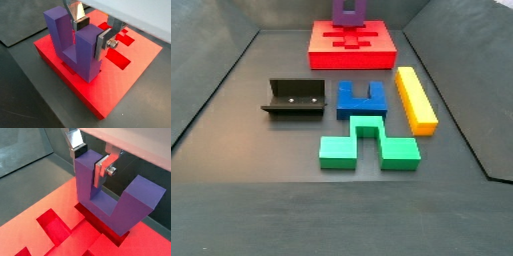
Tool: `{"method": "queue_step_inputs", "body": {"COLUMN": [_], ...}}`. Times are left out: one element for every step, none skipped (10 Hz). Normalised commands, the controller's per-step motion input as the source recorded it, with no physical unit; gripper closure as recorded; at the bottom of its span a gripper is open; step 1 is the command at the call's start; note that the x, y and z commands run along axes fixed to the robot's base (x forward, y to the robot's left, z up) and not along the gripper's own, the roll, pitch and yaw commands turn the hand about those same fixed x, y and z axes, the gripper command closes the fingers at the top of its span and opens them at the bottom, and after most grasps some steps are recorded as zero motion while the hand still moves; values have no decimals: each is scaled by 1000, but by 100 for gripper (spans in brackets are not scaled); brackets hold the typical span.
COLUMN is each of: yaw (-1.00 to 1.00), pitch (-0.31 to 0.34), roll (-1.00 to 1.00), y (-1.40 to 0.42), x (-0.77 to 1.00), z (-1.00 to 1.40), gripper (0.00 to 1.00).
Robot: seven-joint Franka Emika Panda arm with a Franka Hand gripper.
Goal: Pick up the purple object. Move up. Move to above the board. Insert the purple object.
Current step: Insert the purple object.
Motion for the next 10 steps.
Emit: {"method": "queue_step_inputs", "body": {"yaw": [-71,-117,-89,0,0,0,0,29,17,40], "pitch": [26,33,21,0,0,0,-29,-26,-67,-139], "roll": [86,34,27,59,69,0,-100,-53,0,-10], "y": [226,249,157,-11,-120,-126,-163,-146,-140,-54], "x": [0,-40,-26,-54,-100,-171,0,14,0,0], "z": [0,0,0,-160,-197,-229,-94,-100,-460,-746], "gripper": [100,100,100,100,100,100,100,100,100,100]}}
